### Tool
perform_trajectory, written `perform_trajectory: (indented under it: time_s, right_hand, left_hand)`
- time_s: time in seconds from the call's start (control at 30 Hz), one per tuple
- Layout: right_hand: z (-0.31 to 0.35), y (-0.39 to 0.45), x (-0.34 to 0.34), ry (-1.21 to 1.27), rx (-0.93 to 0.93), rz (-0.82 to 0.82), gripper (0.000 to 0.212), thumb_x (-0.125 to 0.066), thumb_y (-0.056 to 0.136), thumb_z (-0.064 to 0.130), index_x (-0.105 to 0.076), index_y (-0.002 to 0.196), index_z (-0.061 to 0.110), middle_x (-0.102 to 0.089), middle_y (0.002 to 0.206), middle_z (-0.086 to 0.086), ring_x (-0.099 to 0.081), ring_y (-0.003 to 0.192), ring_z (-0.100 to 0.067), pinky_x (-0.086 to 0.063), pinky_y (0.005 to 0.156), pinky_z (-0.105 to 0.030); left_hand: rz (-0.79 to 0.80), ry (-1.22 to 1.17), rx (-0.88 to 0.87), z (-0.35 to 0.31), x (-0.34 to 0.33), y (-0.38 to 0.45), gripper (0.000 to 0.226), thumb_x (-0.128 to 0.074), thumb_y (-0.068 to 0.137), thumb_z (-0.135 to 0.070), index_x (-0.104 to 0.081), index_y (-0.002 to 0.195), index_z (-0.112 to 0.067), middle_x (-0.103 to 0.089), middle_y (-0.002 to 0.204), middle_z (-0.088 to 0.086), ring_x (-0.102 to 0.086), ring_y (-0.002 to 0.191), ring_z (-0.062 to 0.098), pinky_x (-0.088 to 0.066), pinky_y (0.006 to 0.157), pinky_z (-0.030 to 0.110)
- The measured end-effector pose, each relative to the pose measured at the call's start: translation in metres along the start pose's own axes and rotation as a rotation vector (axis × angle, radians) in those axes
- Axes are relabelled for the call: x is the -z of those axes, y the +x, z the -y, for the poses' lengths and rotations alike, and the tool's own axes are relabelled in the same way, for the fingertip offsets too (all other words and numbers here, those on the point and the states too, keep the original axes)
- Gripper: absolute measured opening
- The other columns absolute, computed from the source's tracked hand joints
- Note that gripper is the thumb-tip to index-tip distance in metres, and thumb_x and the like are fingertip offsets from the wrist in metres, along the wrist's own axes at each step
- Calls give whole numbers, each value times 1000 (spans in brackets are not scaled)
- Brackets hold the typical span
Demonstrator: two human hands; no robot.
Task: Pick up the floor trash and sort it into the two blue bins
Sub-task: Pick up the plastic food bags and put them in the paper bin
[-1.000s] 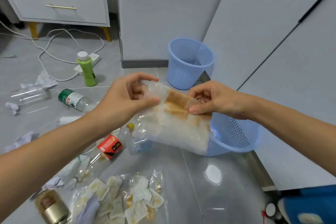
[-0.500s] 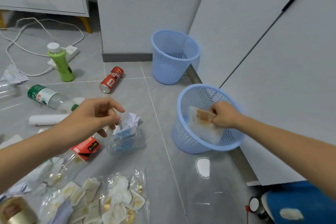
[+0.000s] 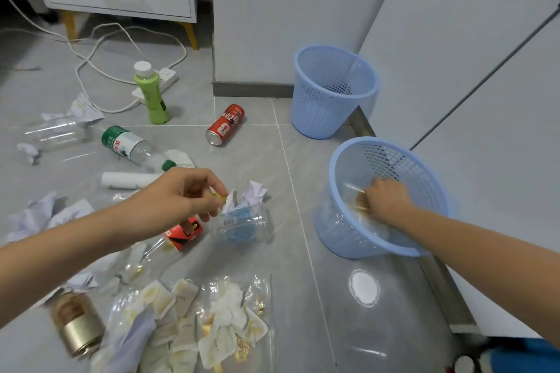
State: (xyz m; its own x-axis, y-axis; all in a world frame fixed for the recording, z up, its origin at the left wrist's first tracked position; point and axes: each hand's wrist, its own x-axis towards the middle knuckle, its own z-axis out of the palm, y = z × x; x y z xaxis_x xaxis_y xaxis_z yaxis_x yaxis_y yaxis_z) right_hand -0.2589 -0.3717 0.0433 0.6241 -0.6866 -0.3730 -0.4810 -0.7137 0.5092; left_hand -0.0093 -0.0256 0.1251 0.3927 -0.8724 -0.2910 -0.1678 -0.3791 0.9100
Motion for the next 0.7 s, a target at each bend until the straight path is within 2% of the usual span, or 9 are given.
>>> perform_trajectory:
  time_s: [0.07,0.13,0.2,0.33,0.47,0.57,0.63,0.7]
  right_hand:
    - [4,1,0,58,0,41,21,-52,99,23,-73,101,17,-62,93,-2,-63,86,-21,-49,73,-33]
    - [5,1,-1,162,2,100,20,-55,97,21,-73,104,15,-69,97,-4,-66,89,-24,-54,80,-36]
    - [3,-1,4,256,-16,89,18,-64,92,28,-69,103,14,-70,100,-6,-67,92,-25,-56,83,-38]
    - [-8,-5,27,409,-57,42,37,-72,78,47,-57,93,17,-63,87,-2,-59,76,-19,-47,63,-33]
    - [-20,-20,47,527,-45,-64,52,-73,82,51,-63,116,14,-59,93,0,-56,85,-21,-43,73,-31]
    - [-25,-40,74,572,-51,-160,40,-71,85,46,-69,113,17,-65,86,2,-61,81,-20,-46,72,-32]
    - [-18,-63,108,600,-29,-339,23,-68,85,37,-72,100,20,-68,79,1,-64,77,-23,-50,71,-34]
    - [10,-99,147,686,96,-559,6,-64,86,27,-68,88,23,-64,69,5,-62,68,-19,-47,66,-33]
  left_hand:
    - [-1,2,-4,-3,2,-2,8,-67,93,-6,-72,97,-11,-66,76,19,-65,71,20,-51,54,30]
    - [1,14,-1,-5,3,-5,8,-67,94,-8,-72,97,-13,-67,73,11,-66,72,21,-51,55,30]
    - [-6,34,-2,-3,6,-8,6,-68,94,-11,-72,97,-15,-69,74,9,-68,73,21,-51,56,30]
    - [-19,47,-7,4,10,-9,4,-68,94,-13,-71,96,-15,-71,80,14,-67,67,19,-51,53,31]
    - [-13,54,-30,6,13,-7,4,-70,92,-16,-71,96,-17,-72,79,12,-68,68,22,-53,54,34]
    - [-1,72,-33,4,16,-10,5,-68,93,-15,-71,98,-17,-72,80,11,-69,69,21,-54,57,38]
    - [8,99,-29,5,19,-13,8,-65,95,-11,-69,100,-15,-72,82,13,-68,68,20,-54,55,36]
    - [16,147,-16,14,24,-19,9,-63,95,-11,-69,100,-16,-72,83,12,-67,70,23,-55,53,34]
